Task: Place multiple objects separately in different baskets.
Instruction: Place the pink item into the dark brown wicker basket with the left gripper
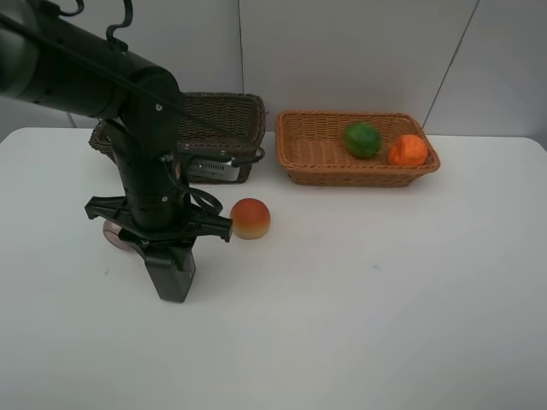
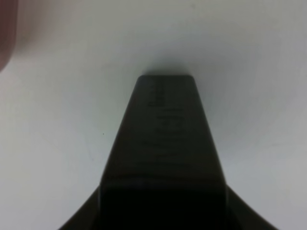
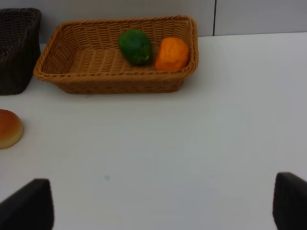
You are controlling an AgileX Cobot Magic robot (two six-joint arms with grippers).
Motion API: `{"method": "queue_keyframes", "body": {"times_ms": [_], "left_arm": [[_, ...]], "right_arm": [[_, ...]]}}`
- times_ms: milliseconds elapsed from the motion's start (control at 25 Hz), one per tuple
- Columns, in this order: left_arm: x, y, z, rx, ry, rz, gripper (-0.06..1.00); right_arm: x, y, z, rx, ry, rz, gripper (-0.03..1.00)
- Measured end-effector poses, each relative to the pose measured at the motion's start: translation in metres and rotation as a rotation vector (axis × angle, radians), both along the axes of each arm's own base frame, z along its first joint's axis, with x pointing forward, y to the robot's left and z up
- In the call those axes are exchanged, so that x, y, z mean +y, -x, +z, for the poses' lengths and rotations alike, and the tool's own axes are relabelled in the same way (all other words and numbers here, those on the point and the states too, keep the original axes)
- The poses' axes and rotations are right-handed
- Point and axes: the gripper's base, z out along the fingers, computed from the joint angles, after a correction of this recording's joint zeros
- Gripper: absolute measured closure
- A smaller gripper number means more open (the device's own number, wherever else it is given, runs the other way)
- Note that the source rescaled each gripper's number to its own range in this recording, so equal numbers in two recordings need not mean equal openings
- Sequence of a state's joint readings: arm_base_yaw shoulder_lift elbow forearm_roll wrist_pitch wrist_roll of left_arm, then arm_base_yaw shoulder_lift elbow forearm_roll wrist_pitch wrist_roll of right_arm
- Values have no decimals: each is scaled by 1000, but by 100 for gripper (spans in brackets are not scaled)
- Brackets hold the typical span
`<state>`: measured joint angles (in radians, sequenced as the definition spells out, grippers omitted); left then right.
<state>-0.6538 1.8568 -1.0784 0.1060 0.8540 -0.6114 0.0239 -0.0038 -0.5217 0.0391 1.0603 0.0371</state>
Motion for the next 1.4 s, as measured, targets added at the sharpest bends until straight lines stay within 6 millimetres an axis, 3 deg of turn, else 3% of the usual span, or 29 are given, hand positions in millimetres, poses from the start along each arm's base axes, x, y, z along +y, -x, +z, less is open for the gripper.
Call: {"method": "queue_keyframes", "body": {"times_ms": [760, 1400], "left_arm": [[-5, 2, 3, 50, 40, -56, 93], [-26, -24, 62, 29, 74, -191, 93]], "right_arm": [[0, 0, 0, 0, -1, 1, -3], [0, 0, 0, 0, -1, 1, -3]]}}
